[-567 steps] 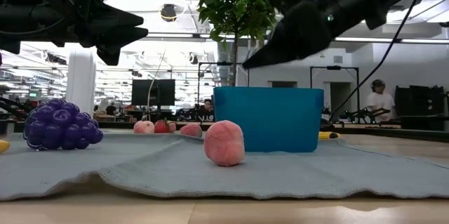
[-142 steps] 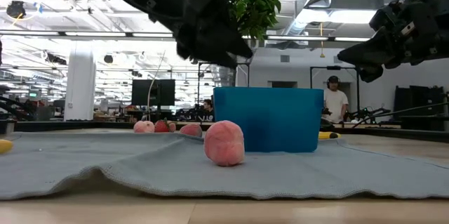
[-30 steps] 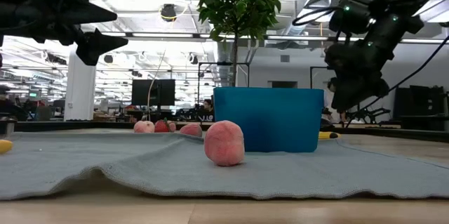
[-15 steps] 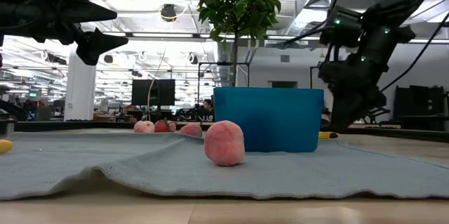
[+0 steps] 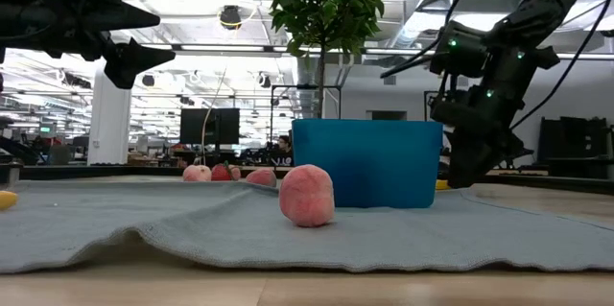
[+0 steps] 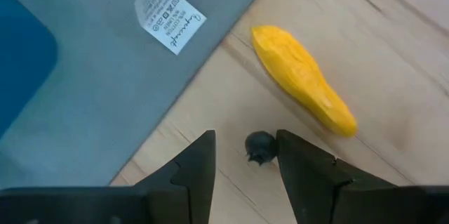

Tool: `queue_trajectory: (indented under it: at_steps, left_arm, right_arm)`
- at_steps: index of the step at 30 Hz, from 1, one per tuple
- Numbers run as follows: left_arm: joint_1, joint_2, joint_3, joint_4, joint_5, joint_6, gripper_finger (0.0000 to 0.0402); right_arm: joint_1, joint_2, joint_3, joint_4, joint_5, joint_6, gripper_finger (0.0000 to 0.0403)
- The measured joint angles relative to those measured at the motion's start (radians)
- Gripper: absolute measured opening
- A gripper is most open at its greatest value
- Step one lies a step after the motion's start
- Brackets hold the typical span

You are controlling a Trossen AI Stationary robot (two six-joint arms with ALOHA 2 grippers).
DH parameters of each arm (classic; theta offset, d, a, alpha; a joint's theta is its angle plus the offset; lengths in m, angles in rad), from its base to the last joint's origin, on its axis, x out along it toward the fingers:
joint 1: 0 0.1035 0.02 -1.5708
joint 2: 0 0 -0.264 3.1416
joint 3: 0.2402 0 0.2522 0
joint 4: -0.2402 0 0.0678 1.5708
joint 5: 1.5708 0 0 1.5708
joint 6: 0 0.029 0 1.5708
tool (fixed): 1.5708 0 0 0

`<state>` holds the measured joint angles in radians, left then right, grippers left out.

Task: Pick and placing Produce into tupperware
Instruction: Put the blueberry into the bin

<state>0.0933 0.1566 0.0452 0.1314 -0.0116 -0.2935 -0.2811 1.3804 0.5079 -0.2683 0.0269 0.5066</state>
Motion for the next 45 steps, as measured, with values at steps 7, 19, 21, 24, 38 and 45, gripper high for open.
queue_trajectory:
  at_steps: [7,19,21,24,38,45]
  left_arm:
    - [0.0,0.0,0.0,0.001,-0.001,-0.004,0.0316]
    - [0.0,0.0,0.0,0.001,-0.002,-0.004,0.0316]
    - [0.0,0.0,0.0,0.001,-0.002,-0.004,0.0316]
    - [0.0,0.0,0.0,0.001,-0.002,-0.004,0.0316]
    - [0.0,0.0,0.0,-0.006,-0.004,-0.005,0.0316]
    - [0.0,0.0,0.0,-0.014,-0.004,-0.01,0.0316]
  right_arm:
    - [0.0,-0.007,0.0,0.001,0.0,-0.008,0.0134]
    - [0.045,-0.008,0.0,-0.016,0.0,-0.009,0.0073]
    - [0.057,-0.008,0.0,-0.005,-0.004,-0.009,0.0073]
    - [0.073,-0.014,0.0,0.015,-0.003,-0.009,0.0073]
    - [0.209,-0.055,0.101,0.075,-0.012,-0.125,0.0072]
    - [0.27,-0.245,0.106,0.046,-0.026,-0.144,0.0072]
